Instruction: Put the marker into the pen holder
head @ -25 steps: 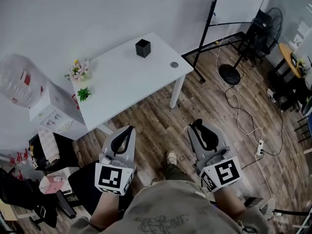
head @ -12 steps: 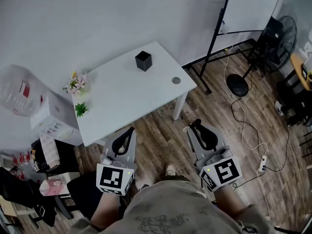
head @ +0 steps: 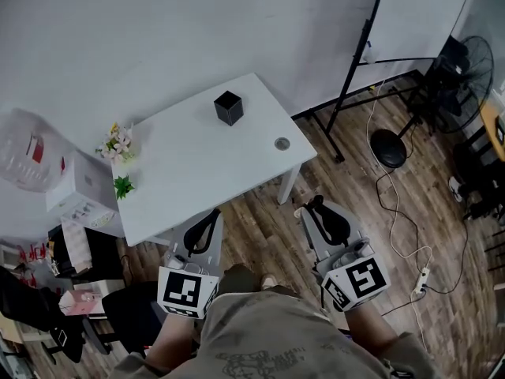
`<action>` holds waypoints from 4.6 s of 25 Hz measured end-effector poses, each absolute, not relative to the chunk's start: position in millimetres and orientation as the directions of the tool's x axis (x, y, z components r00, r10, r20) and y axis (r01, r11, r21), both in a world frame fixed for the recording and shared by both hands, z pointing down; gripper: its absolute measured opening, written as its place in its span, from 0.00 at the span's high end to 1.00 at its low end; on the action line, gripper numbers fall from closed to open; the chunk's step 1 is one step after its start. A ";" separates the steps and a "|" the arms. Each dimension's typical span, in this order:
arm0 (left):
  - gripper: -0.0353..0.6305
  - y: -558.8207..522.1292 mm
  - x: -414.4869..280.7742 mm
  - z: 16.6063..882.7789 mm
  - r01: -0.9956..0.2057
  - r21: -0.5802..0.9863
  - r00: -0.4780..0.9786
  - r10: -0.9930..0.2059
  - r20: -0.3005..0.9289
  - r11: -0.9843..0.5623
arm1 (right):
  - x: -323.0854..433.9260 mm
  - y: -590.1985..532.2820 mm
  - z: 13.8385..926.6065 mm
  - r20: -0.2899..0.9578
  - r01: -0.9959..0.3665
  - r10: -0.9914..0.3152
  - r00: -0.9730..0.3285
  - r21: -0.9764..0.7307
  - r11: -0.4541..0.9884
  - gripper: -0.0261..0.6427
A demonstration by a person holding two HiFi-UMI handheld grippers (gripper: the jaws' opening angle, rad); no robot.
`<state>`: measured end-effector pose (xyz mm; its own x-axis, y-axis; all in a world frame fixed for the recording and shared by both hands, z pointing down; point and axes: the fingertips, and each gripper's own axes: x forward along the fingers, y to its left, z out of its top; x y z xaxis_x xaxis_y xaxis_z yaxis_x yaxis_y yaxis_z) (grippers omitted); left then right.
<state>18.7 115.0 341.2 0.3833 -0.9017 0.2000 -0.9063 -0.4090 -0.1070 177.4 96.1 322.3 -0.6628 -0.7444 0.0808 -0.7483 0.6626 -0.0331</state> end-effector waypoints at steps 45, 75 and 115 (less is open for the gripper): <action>0.94 -197.8 -128.4 366.2 -0.924 -0.039 0.364 -0.907 0.213 -0.381 | 19.7 -223.1 330.1 0.173 -0.697 -0.683 -0.710 -0.030 0.717 0.83; 0.94 -278.8 -110.2 391.1 -0.998 -0.042 0.030 -0.944 0.328 -0.047 | 10.3 -362.2 377.6 0.247 -0.393 -0.351 -0.903 -0.145 0.908 0.83; 0.94 -320.0 -160.7 500.9 -0.999 0.030 0.035 -0.868 0.495 -0.023 | -111.2 -421.2 559.7 0.531 -0.327 -0.193 -0.825 -0.171 0.930 0.82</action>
<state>-160.7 -320.0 500.9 0.0346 -0.8681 0.4951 -0.9993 -0.0227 0.0301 -111.2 -421.2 559.7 -0.8250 -0.1927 0.5312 -0.3269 0.9295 -0.1706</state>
